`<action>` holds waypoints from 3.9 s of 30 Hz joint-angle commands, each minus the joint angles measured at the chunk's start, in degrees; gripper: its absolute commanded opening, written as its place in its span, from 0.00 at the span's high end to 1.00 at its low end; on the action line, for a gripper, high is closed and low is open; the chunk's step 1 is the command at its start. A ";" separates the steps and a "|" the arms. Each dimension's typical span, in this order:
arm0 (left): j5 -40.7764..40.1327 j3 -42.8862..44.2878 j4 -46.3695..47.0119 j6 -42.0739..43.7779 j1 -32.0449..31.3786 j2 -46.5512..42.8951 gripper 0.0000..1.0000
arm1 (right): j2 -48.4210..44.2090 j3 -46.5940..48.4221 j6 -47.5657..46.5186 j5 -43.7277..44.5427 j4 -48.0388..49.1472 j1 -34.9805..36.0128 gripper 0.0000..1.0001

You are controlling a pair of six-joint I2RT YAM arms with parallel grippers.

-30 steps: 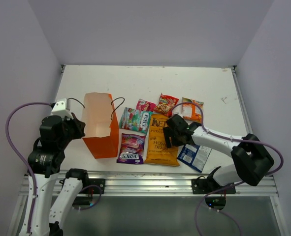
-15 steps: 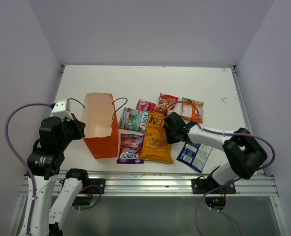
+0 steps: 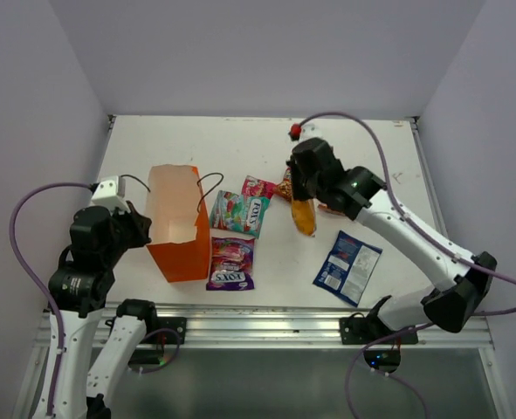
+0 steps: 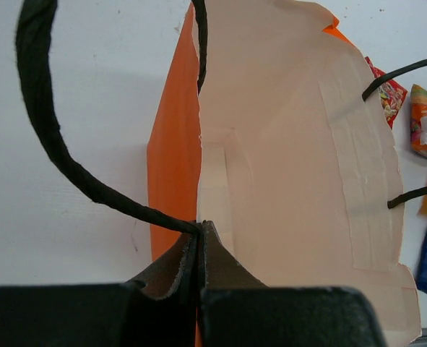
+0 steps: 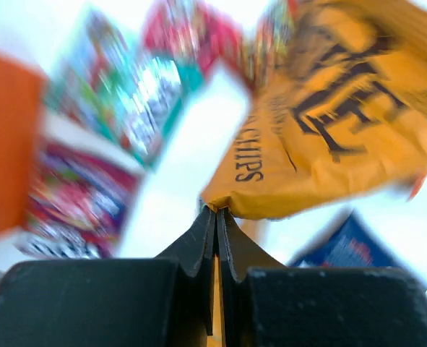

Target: Place the snacks into the paper bag

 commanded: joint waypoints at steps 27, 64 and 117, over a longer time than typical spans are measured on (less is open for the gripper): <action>2.17 1.68 3.30 0.70 -0.99 2.09 1.00 | 33.88 74.57 -32.26 20.78 19.30 29.52 1.00; 1.03 0.81 2.95 0.87 -1.08 0.68 1.00 | 24.49 50.13 -31.82 20.42 12.97 33.66 0.39; -0.12 2.21 4.45 1.40 -1.16 4.90 1.00 | 30.10 -2.60 -10.20 7.15 16.48 -23.47 0.24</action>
